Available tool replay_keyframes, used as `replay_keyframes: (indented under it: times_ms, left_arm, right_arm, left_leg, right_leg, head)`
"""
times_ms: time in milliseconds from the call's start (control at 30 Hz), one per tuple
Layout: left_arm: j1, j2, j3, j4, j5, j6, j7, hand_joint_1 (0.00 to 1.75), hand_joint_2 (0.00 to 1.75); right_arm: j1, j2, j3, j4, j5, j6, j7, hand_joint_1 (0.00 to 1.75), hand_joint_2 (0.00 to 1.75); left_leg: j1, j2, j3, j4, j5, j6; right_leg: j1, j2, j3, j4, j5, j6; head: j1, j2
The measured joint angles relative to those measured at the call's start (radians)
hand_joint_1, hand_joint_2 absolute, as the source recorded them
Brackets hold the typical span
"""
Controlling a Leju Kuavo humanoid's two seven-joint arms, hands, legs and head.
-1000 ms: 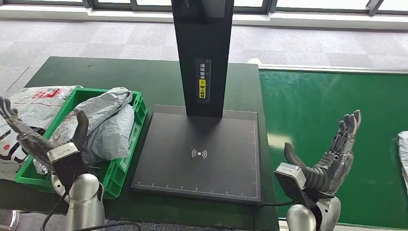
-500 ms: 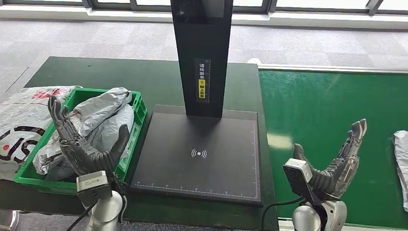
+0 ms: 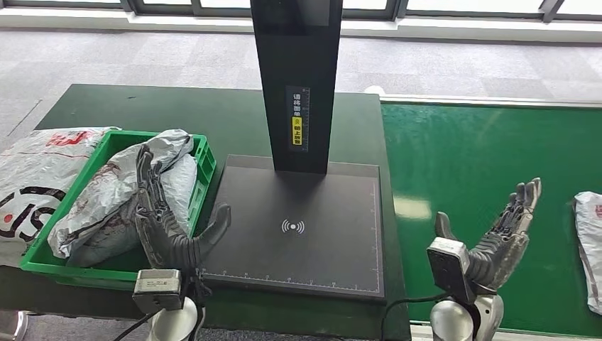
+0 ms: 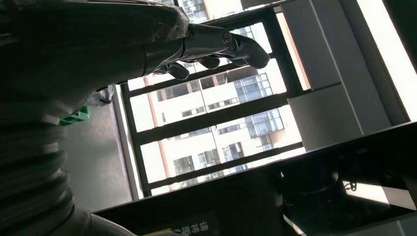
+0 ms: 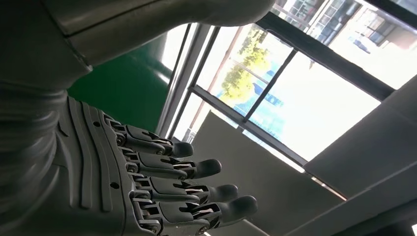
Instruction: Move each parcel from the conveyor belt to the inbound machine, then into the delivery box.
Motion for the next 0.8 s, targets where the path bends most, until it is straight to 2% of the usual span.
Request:
replay_keyframes:
  times_ms: [233, 800]
  left_arm:
    - [0.003, 0.003, -0.019, 0.017, 0.011, -0.047, 0.014, 0.00, 1.75]
    - [0.015, 0.004, -0.020, 0.040, 0.006, -0.081, 0.027, 0.00, 1.75]
  right_arm:
    - [0.033, 0.000, 0.115, -0.024, -0.024, 0.000, -0.012, 0.00, 1.75]
    - [0.081, -0.002, 0.207, -0.055, -0.119, 0.035, -0.037, 0.00, 1.75]
  left_leg:
    - [0.000, 0.001, 0.004, 0.000, 0.000, 0.000]
    - [0.000, 0.002, 0.003, 0.000, 0.000, 0.000]
  right_leg:
    - [0.000, 0.000, 0.000, 0.000, 0.000, 0.000]
    - [0.000, 0.001, 0.001, 0.000, 0.000, 0.000]
  head:
    - [0.000, 0.000]
    - [0.000, 0.000]
